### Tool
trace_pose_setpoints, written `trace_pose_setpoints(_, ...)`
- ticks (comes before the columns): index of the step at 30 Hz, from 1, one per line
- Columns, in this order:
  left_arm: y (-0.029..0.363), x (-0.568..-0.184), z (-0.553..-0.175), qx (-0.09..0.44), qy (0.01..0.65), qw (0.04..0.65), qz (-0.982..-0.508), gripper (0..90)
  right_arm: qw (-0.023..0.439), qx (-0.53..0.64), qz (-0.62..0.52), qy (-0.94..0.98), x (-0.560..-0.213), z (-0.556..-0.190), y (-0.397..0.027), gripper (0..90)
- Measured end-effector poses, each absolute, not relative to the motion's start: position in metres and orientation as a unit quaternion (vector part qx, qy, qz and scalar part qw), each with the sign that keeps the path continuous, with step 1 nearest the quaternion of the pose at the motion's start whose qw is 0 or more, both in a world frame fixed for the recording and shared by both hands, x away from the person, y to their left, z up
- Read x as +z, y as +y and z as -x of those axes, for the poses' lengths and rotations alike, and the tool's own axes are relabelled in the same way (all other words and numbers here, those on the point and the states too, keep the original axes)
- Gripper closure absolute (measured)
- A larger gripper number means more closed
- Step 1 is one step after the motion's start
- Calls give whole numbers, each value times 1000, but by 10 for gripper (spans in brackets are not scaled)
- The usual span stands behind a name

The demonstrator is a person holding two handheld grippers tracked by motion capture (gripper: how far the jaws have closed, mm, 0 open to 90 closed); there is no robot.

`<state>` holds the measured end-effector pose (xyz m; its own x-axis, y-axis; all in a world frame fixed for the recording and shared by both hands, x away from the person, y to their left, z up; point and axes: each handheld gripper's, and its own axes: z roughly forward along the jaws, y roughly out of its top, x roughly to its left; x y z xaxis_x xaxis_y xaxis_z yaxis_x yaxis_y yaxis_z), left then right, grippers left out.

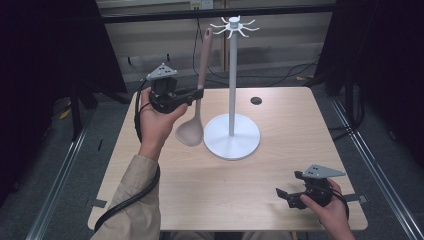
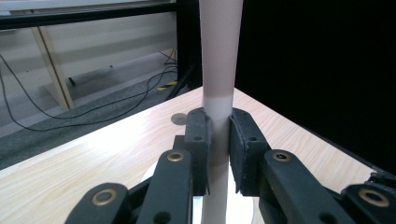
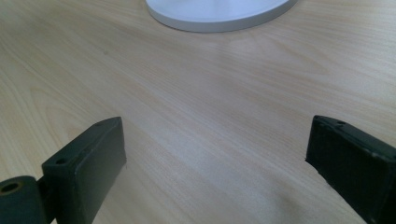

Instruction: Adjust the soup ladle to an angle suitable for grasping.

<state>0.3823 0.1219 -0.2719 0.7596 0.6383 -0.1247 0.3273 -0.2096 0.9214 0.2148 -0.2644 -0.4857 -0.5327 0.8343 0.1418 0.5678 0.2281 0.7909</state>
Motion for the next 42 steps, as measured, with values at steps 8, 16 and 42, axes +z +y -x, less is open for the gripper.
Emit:
trace_pose_setpoints(8,114,-274,-385,132,310,544,-768,787,159,422,-457,767,-486,-215,-266,42)
trace_pose_setpoints(16,108,-277,-384,130,303,540,-775,788,157,422,-458,767,-486,-216,-266,42)
trace_pose_setpoints(42,95,-283,-392,139,309,535,-774,787,156,422,-455,768,-487,-217,-264,42)
